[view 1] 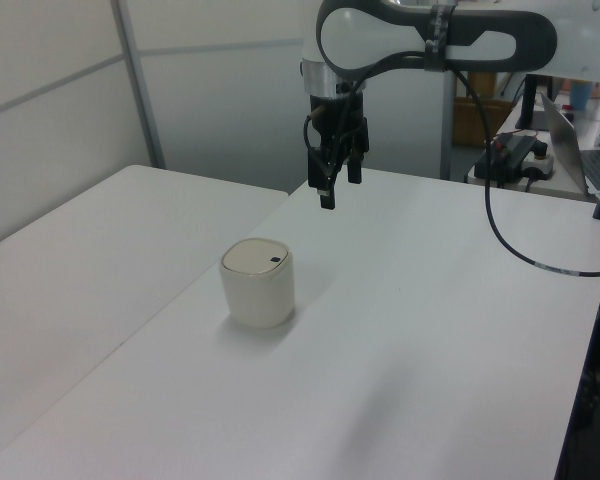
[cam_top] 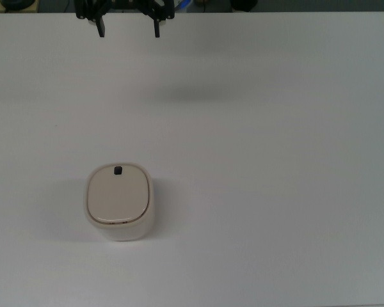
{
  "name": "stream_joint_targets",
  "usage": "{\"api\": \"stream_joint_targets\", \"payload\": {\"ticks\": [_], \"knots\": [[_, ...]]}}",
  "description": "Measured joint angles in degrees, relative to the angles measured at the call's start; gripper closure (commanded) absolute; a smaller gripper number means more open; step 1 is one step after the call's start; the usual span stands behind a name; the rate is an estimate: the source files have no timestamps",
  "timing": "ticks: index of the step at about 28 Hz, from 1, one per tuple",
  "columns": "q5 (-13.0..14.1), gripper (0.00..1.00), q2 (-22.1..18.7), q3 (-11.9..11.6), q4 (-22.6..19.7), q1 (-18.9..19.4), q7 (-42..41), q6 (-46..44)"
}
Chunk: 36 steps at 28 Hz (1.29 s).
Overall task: Open the trash can
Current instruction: 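Move the gripper toward the cream trash can above its lid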
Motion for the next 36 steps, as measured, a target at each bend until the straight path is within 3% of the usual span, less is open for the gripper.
{"api": "stream_joint_targets", "payload": {"ticks": [1,3,4,5,12,36], "knots": [[0.00,0.05,0.00,0.00,0.00,0.00,-0.01,0.00],[0.00,0.25,-0.01,-0.04,0.02,-0.09,-0.41,0.00],[0.00,0.38,-0.02,-0.07,0.03,-0.15,-1.08,-0.03],[0.00,0.62,-0.04,-0.15,0.04,-0.23,-1.95,-0.05],[0.01,0.97,-0.23,-0.42,0.07,-1.44,-8.27,-0.63],[0.15,1.00,1.08,-0.42,0.00,-1.57,-8.95,1.38]]}}
